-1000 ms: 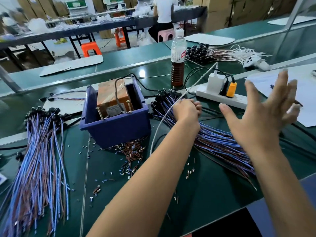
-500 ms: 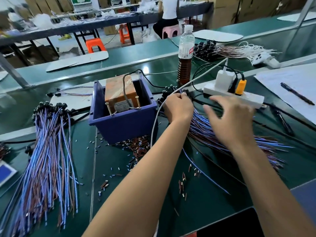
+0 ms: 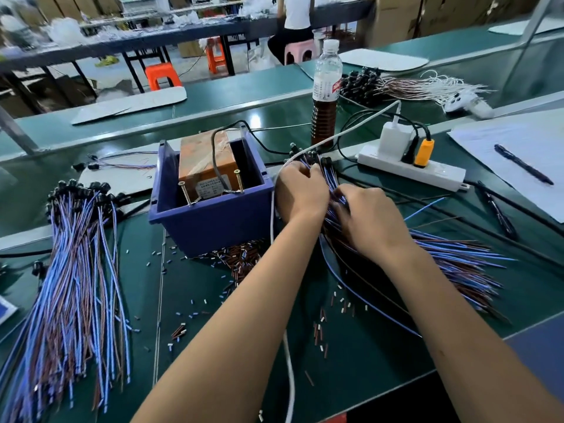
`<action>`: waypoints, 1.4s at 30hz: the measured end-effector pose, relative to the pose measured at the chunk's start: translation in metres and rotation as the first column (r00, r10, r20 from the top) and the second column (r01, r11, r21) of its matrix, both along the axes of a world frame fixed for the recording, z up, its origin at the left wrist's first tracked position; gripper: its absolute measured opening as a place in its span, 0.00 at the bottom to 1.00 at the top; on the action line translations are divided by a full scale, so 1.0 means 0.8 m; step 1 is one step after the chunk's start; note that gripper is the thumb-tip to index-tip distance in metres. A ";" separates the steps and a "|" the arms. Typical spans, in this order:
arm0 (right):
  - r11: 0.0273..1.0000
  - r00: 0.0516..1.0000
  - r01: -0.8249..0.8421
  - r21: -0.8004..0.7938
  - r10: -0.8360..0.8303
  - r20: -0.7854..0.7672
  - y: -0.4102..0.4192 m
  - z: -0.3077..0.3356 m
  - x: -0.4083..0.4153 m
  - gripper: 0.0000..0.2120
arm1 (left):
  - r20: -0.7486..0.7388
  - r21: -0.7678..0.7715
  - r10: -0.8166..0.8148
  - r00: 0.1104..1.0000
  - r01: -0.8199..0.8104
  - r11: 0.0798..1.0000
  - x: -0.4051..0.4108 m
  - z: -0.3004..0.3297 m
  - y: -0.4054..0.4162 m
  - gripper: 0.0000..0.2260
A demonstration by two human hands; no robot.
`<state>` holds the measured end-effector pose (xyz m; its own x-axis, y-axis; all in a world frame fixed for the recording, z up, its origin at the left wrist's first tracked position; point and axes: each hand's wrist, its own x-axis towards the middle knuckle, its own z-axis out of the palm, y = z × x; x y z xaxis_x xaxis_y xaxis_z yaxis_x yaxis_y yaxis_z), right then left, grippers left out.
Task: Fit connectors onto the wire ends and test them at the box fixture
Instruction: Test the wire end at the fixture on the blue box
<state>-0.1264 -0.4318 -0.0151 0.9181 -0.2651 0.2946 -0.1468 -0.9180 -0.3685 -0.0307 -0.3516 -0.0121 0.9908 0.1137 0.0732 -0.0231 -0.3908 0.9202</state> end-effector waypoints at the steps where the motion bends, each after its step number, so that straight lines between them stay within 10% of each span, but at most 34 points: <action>1: 0.999 1.000 0.021 -0.027 -0.021 0.009 -0.001 -0.002 -0.001 0.09 | 0.014 0.063 -0.030 0.999 0.029 0.998 -0.001 -0.002 0.003 0.14; 10: 0.986 0.930 0.094 -0.138 -0.137 -0.342 0.025 -0.014 -0.001 0.58 | -0.140 0.301 -0.172 0.975 0.207 0.931 -0.006 0.001 0.009 0.09; 20: 0.996 0.987 0.080 -0.050 -0.086 -0.138 -0.016 -0.009 0.001 0.24 | 0.002 0.314 -0.135 0.991 0.127 0.941 -0.001 -0.005 -0.001 0.04; 24: 0.991 0.990 0.134 -0.029 -0.135 -0.027 -0.013 -0.013 -0.006 0.23 | 0.047 0.275 -0.054 0.997 0.039 0.961 0.001 0.004 -0.002 0.20; 28: 0.978 0.982 0.188 -0.086 -0.189 -0.003 -0.007 -0.015 -0.013 0.25 | -0.038 0.344 -0.155 0.987 0.158 0.926 -0.005 0.008 0.002 0.13; 34: 0.964 0.857 0.189 0.188 -0.256 0.448 0.012 0.018 -0.015 0.13 | -0.416 0.184 -0.588 0.694 0.697 0.693 -0.031 0.032 0.041 0.06; 42: 0.954 0.759 -0.255 0.159 0.096 0.644 0.141 0.047 -0.004 0.12 | -0.396 0.073 -0.726 0.562 0.807 0.585 -0.065 0.050 0.202 0.07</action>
